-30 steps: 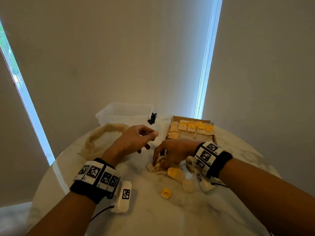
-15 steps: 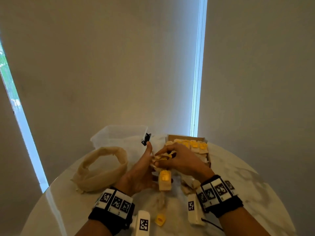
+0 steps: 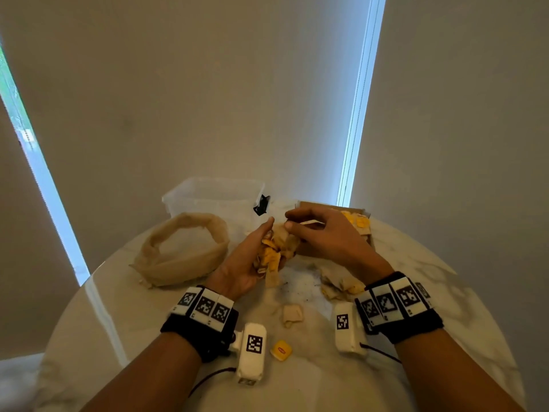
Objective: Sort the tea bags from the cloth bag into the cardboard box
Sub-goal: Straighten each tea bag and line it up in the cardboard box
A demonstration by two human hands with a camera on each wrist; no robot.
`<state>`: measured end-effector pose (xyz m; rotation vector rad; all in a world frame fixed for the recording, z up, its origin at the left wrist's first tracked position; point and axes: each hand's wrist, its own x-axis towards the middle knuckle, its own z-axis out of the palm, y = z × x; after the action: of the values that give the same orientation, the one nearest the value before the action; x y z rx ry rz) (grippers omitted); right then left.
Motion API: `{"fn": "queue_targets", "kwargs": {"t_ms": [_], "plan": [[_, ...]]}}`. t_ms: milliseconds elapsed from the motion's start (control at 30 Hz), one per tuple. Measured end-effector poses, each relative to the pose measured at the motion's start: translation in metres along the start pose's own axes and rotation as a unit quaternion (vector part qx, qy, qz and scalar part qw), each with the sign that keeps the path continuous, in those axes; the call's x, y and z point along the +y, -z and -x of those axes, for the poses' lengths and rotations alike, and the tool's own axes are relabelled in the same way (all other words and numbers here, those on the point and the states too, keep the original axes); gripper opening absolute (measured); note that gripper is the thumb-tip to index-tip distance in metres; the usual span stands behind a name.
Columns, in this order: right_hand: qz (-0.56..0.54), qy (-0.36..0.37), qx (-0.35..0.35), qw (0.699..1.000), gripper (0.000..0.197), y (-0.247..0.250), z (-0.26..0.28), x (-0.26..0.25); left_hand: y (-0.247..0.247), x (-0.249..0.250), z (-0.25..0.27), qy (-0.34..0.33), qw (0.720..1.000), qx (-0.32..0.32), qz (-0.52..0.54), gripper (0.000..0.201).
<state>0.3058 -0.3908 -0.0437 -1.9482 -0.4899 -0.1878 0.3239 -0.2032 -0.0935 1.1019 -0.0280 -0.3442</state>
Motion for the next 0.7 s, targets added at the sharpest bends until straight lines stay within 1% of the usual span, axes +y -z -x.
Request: {"fn": "queue_targets", "kwargs": {"t_ms": [33,67,100,133,167,200,233,267,333,433,533,600,700], "plan": [[-0.005,-0.016,0.005,1.0,0.02,0.003,0.001,0.001,0.001,0.001,0.0,-0.004,1.0,0.009,0.002,0.046],[-0.01,-0.036,-0.012,0.999,0.016,0.007,0.004,0.001,0.003,0.002,-0.002,-0.007,1.0,0.016,0.014,0.044],[-0.001,-0.053,-0.054,0.997,0.017,0.013,0.007,-0.001,0.004,0.003,-0.003,-0.012,0.999,0.019,0.03,0.042],[0.029,-0.062,-0.117,0.991,0.02,0.017,0.011,-0.003,0.005,0.003,-0.004,-0.018,0.999,0.023,0.043,0.041],[0.071,-0.063,-0.192,0.977,0.021,0.021,0.015,-0.006,0.005,0.004,-0.005,-0.024,0.998,0.028,0.046,0.041],[0.112,-0.059,-0.265,0.956,0.02,0.022,0.017,-0.009,0.004,0.005,-0.004,-0.023,0.998,0.028,0.049,0.041],[0.145,-0.057,-0.323,0.933,0.02,0.02,0.018,-0.01,0.003,0.006,-0.003,-0.026,0.998,0.023,0.047,0.042],[0.169,-0.059,-0.366,0.913,0.024,0.016,0.017,-0.01,0.003,0.006,-0.003,-0.03,0.998,0.019,0.046,0.042],[0.209,-0.059,-0.42,0.881,0.034,0.005,0.013,-0.008,0.003,0.007,-0.002,-0.035,0.998,0.02,0.048,0.041],[0.244,-0.079,-0.456,0.852,0.042,-0.008,0.008,-0.005,0.005,0.009,-0.002,-0.039,0.999,0.014,0.032,0.04],[0.262,-0.092,-0.462,0.842,0.04,-0.011,0.005,-0.001,0.003,0.01,0.0,-0.028,0.999,0.023,0.003,0.038],[0.26,-0.094,-0.438,0.855,0.033,-0.012,0.004,0.001,0.003,0.011,0.002,-0.022,0.999,0.027,-0.007,0.034],[0.251,-0.059,-0.369,0.893,0.023,-0.007,0.003,0.004,0.004,0.013,0.004,-0.014,1.0,0.02,-0.007,0.027]]}}
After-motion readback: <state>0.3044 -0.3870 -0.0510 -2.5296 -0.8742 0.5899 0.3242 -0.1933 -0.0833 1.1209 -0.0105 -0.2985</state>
